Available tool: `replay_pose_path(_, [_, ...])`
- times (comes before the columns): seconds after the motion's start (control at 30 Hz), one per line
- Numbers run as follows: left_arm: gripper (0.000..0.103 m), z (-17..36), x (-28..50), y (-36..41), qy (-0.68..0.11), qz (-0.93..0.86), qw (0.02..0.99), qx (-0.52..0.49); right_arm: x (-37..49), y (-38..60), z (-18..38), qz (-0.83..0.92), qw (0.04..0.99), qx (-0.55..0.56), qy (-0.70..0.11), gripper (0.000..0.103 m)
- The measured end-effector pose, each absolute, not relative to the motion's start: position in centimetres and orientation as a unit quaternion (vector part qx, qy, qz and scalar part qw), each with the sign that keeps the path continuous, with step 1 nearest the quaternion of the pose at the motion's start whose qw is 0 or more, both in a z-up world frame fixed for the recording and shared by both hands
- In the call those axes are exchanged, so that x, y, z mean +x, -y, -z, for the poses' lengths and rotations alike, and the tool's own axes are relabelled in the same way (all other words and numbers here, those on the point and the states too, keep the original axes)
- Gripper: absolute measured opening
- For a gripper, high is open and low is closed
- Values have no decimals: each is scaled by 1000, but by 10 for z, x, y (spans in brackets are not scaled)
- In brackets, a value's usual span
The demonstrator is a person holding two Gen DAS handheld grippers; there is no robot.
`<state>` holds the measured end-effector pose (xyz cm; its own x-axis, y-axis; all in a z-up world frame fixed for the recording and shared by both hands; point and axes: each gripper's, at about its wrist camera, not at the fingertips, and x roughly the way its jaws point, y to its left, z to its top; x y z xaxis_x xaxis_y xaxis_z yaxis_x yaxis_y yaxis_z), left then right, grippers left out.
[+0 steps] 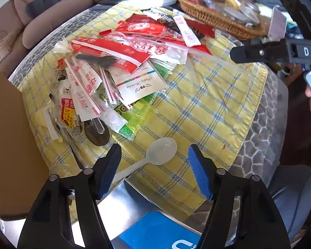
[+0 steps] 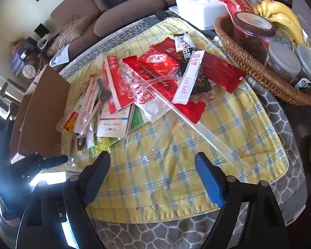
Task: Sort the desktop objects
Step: 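Move the left tool back over the table toward the white plastic spoon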
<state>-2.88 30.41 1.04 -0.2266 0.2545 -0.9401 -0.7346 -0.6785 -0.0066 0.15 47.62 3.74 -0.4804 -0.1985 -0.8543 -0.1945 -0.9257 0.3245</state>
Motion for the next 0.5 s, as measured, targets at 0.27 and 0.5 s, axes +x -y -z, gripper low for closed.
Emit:
replay_pose_path(0.27, [57, 17, -29, -326, -334, -696, 349, -531, -6, -510, -22, 833, -21, 514, 203, 77])
replay_pose_path(0.5, [58, 38, -29, -340, -405, -652, 350, -537, -10, -521, -7, 828, -23, 519, 208, 77])
